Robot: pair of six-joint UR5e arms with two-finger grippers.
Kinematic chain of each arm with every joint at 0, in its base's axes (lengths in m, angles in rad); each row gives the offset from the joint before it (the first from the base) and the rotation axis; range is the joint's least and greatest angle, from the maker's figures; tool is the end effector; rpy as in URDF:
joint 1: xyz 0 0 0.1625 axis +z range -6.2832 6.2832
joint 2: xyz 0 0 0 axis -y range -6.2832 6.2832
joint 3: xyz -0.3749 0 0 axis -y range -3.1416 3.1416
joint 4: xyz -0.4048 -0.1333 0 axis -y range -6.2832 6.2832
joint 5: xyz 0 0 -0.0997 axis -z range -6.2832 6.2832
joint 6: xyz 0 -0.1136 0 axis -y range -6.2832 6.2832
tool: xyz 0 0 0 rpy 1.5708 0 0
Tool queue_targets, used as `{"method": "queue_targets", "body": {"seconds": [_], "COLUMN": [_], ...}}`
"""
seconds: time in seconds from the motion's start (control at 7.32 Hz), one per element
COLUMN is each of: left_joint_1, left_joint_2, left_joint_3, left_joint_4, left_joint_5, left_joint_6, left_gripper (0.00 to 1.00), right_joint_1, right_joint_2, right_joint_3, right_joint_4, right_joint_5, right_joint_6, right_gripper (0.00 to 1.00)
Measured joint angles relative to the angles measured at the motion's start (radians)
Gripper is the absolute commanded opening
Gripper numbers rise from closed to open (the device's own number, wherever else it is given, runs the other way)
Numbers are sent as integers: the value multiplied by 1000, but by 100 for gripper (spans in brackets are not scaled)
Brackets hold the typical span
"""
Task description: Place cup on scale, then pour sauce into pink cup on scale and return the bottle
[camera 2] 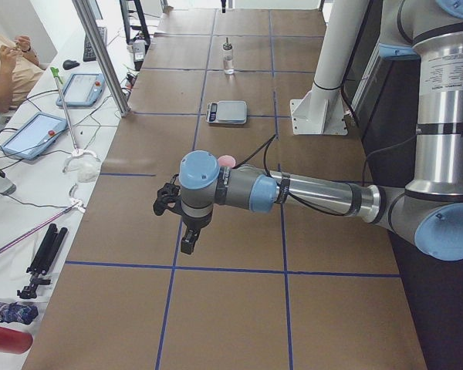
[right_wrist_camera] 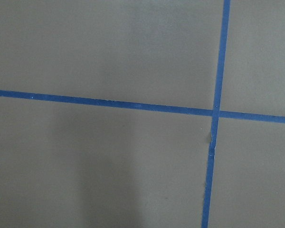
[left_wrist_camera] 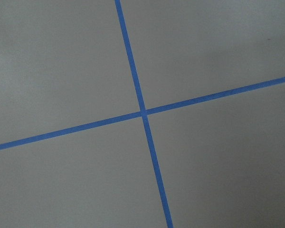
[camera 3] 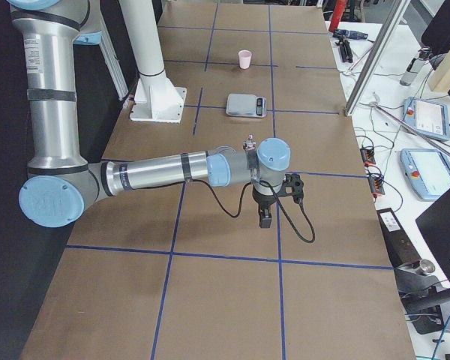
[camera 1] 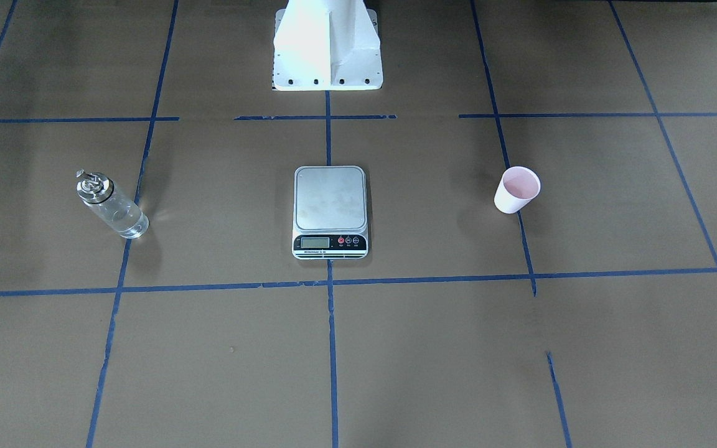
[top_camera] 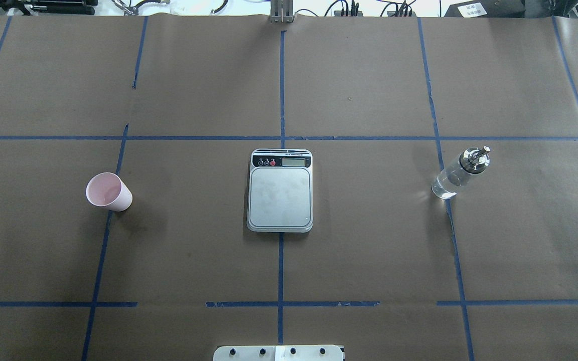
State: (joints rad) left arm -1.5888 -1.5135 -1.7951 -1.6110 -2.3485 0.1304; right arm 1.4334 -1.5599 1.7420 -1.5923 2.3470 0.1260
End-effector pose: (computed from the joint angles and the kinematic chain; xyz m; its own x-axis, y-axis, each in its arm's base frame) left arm -0.0624 -0.4909 0.5282 0.7112 0.2576 -0.6541 -0.0755 0.9530 0.2933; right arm -0.0171 -0.5161 0.5281 0.7030 -0.0842 0.7062 0.0472 0.9963 0.0717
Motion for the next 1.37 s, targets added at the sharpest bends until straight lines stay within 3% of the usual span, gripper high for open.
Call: {"method": "queue_targets", "body": {"seconds": [0.96,1.37], "left_joint_1": [1,70], "left_joint_2": [67,61], "left_joint_3": [-76,-85], "left_joint_4": [-43,-89], "left_joint_5": [-50,-122], "left_joint_6": [63,-53], "left_gripper": [100,100], "right_joint_1": [-6,-17], "right_joint_2": [0,7], "right_joint_3": [-5,-14], "right_joint_4": [20,34], "right_joint_5": [1,3], "right_joint_6": [-1,0], "right_gripper": [100,100]}}
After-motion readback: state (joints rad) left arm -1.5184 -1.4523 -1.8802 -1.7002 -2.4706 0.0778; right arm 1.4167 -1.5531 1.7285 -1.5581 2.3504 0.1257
